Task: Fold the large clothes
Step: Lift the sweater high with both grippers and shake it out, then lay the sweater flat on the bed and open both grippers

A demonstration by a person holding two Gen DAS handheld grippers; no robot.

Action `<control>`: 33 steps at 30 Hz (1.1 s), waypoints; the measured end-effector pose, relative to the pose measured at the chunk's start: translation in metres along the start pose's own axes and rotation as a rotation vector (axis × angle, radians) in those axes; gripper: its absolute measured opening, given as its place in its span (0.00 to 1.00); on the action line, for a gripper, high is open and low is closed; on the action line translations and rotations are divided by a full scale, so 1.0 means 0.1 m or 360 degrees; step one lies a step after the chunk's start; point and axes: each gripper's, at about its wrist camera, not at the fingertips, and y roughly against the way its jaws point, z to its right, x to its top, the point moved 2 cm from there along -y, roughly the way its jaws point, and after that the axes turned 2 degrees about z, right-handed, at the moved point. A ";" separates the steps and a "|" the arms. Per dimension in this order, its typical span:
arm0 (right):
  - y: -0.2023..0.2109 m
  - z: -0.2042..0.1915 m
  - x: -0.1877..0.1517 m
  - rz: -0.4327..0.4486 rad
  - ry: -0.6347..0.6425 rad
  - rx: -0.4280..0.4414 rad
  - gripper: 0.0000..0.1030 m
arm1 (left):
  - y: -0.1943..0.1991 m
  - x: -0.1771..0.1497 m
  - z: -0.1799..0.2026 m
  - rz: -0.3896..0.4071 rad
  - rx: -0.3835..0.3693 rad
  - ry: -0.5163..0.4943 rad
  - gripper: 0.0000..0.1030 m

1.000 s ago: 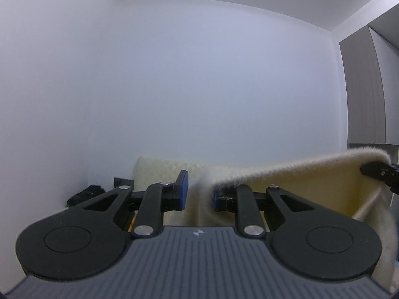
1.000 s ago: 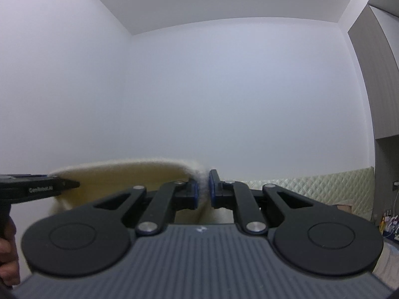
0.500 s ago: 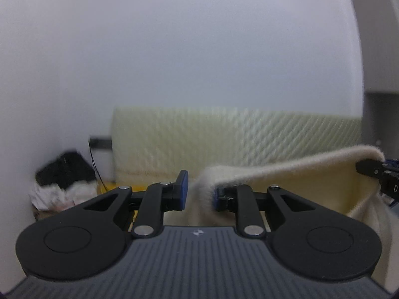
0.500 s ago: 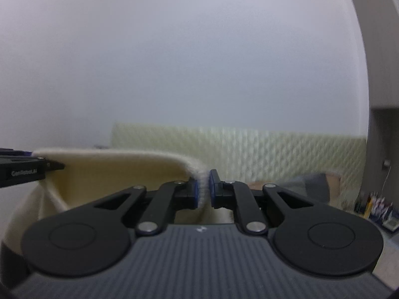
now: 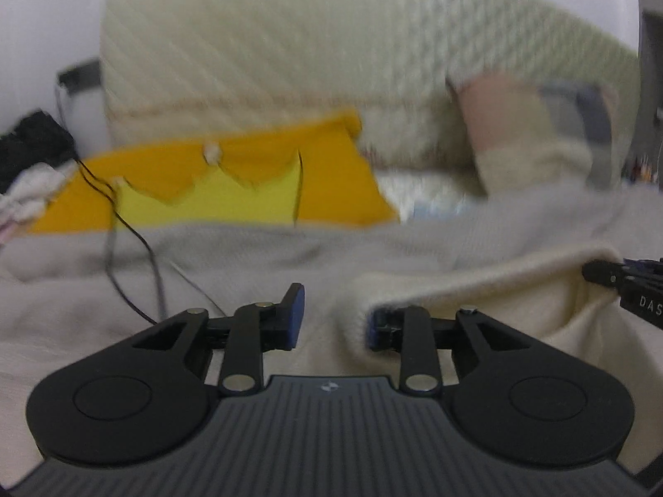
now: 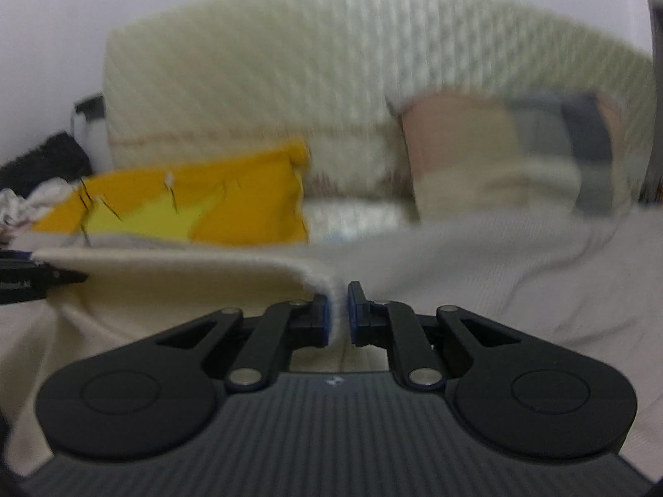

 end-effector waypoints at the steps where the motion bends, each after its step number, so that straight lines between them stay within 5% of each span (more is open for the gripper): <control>1: -0.12 0.02 -0.13 -0.0039 0.0004 -0.0003 0.11 | -0.19 -0.11 -0.01 -0.0035 0.0000 0.0002 0.34; 7: -0.54 0.10 -0.56 -0.0169 -0.0009 0.0022 0.12 | -0.94 -0.41 -0.09 -0.0252 -0.0033 0.0091 0.34; 14: -0.72 0.23 -0.65 -0.0268 -0.0130 0.0063 0.22 | -1.00 -0.49 -0.08 -0.0358 -0.0050 0.0151 0.35; 17: -0.69 0.27 -0.62 -0.0294 -0.0188 0.0079 0.36 | -0.88 -0.43 -0.09 -0.0367 -0.0071 0.0180 0.57; 20: -0.56 0.27 -0.58 -0.0291 -0.0213 0.0106 0.52 | -0.65 -0.36 -0.16 -0.0351 -0.0118 0.0286 0.66; 33: 1.07 0.10 -0.36 -0.0091 -0.0207 0.0208 0.52 | 1.27 -0.24 -0.03 -0.0138 -0.0146 0.0140 0.66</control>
